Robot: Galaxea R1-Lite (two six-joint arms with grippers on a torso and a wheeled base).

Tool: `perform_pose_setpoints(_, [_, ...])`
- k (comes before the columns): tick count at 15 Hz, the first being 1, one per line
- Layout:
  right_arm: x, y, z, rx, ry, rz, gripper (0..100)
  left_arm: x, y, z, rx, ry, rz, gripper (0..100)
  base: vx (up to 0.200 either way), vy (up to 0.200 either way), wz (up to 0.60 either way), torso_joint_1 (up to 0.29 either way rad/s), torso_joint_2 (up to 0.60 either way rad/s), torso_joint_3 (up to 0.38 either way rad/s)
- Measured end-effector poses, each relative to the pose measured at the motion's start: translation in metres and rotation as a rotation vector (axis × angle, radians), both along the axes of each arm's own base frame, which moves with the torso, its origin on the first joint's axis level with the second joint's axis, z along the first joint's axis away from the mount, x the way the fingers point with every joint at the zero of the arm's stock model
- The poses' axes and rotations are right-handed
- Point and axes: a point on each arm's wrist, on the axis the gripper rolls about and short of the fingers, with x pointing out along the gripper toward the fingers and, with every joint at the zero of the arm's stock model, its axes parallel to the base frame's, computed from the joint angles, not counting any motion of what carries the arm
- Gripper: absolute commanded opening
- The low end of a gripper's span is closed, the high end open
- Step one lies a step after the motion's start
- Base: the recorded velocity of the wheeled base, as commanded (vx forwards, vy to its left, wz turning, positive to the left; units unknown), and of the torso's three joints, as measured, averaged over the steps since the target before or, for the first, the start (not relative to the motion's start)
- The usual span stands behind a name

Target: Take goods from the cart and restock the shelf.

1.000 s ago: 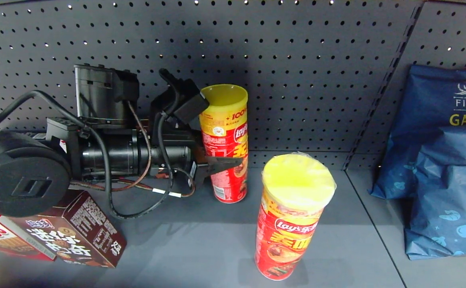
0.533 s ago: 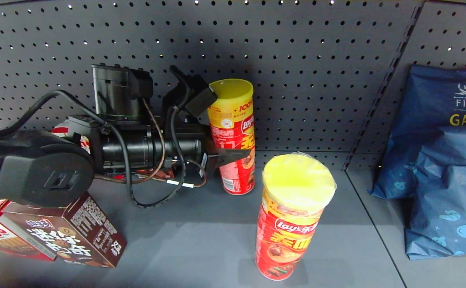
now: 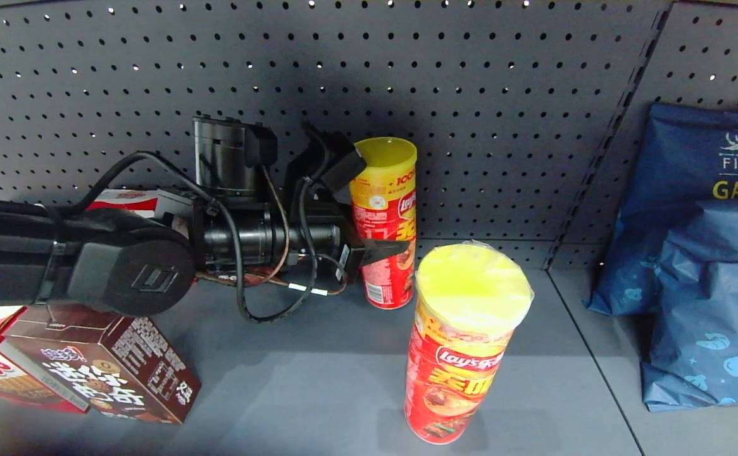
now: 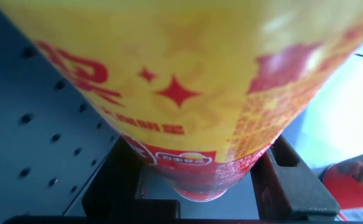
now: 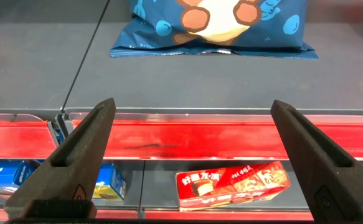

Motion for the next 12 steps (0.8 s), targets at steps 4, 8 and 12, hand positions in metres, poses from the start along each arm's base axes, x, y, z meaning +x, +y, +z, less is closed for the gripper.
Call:
perform_pose_setpoints(4, [0.000, 0.000, 0.000, 0.000, 0.000, 0.000, 100, 0.008, -0.014, -0.007, 0.005, 0.010, -0.020, 100, 0.000, 0.000, 0.00, 0.000, 0.00, 0.000])
perform_pose_setpoints(8, [0.000, 0.000, 0.000, 0.000, 0.000, 0.000, 100, 0.010, -0.021, -0.014, 0.012, 0.022, -0.032, 100, 0.000, 0.000, 0.00, 0.000, 0.00, 0.000])
perform_pose_setpoints(12, [0.000, 0.000, 0.000, 0.000, 0.000, 0.000, 100, 0.008, -0.018, -0.018, 0.022, 0.038, -0.024, 100, 0.000, 0.000, 0.00, 0.000, 0.00, 0.000])
